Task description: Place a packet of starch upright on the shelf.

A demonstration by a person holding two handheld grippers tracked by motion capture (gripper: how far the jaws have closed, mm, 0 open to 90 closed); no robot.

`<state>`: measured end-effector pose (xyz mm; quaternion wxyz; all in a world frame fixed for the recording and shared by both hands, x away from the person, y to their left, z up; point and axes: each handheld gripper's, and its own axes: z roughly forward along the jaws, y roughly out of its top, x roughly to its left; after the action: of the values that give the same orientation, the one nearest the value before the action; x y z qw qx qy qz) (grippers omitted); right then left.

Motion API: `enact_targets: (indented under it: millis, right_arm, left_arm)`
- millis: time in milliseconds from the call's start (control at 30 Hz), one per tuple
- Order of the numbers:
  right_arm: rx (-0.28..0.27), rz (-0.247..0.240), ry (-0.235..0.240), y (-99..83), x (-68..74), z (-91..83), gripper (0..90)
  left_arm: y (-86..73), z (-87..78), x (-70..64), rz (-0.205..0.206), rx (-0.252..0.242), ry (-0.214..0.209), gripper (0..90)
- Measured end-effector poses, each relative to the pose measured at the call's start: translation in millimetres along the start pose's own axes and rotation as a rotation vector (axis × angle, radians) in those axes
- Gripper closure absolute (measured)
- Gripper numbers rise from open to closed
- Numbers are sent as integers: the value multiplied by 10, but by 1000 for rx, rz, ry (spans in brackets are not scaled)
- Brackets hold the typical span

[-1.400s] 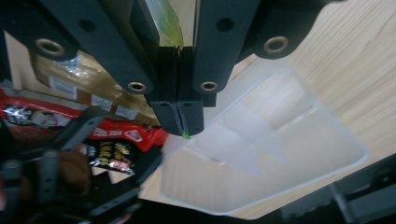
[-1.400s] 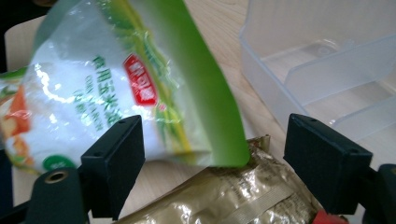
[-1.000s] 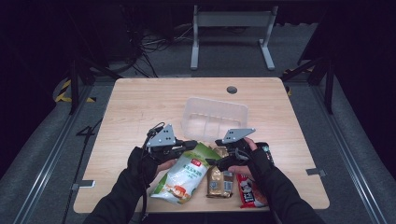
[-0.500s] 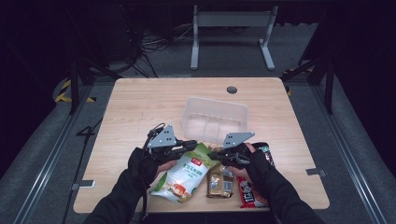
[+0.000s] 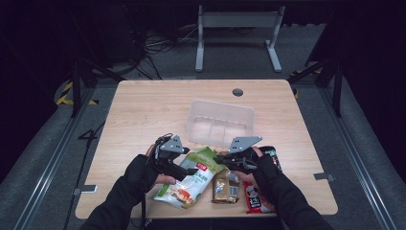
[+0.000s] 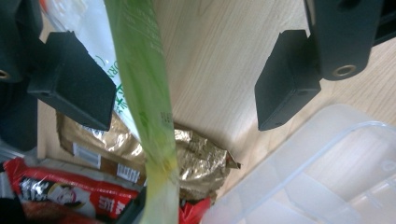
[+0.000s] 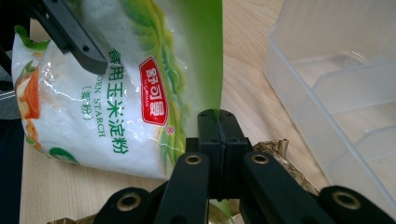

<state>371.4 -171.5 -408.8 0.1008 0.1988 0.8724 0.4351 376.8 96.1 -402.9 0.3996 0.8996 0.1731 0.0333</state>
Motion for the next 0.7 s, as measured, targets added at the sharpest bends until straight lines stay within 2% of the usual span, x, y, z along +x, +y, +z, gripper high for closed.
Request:
enact_targets:
  millis: [100, 167, 200, 233, 267, 300, 367, 433, 467, 500, 533, 567, 600, 633, 700]
  right_arm:
    - [-7, 1, -6, 3, 3, -12, 900]
    - [-10, 0, -7, 3, 4, -17, 900]
    - [-13, -2, -10, 5, 6, -21, 900]
    - [-20, 1, -17, 8, 4, -29, 900]
    - [-24, 1, -19, 9, 2, -33, 900]
    - [-30, 5, -26, 12, 0, -40, 900]
    - [-37, 16, -27, 12, -12, -50, 875]
    - [-55, 30, -40, 15, -22, -88, 811]
    - [-69, 37, -53, 21, -23, -129, 720]
    - [-69, 37, -53, 21, -23, -129, 720]
    - [-81, 45, -69, 26, -26, -168, 630]
    - [-100, 68, -82, 25, -42, -282, 588]
    - [-111, 62, -104, 7, -46, -401, 506]
    - [-111, 62, -104, 7, -46, -401, 506]
    - [-116, 64, -146, -35, -65, -567, 415]
  left_arm:
    - [-13, 81, 8, -13, 51, -31, 235]
    - [-19, 110, 16, -17, 63, -43, 266]
    - [-23, 135, 19, -30, 69, -89, 266]
    - [-15, 133, 19, -31, 78, -118, 408]
    - [0, 135, 12, -15, 78, -137, 487]
    - [6, 131, -7, -16, 78, -136, 657]
    - [15, 120, -13, -21, 77, -138, 767]
    - [12, 120, -18, -18, 80, -122, 816]
    - [9, 116, -17, -23, 79, -110, 826]
    - [9, 116, -17, -23, 79, -110, 828]
    - [-4, 93, -5, -33, 62, -88, 828]
    - [-7, 76, 4, -32, 53, -73, 837]
    - [-13, 59, 11, -42, 43, -67, 840]
    - [-18, 33, 25, -54, 29, -60, 840]
    - [-22, -36, 39, -51, -3, -31, 842]
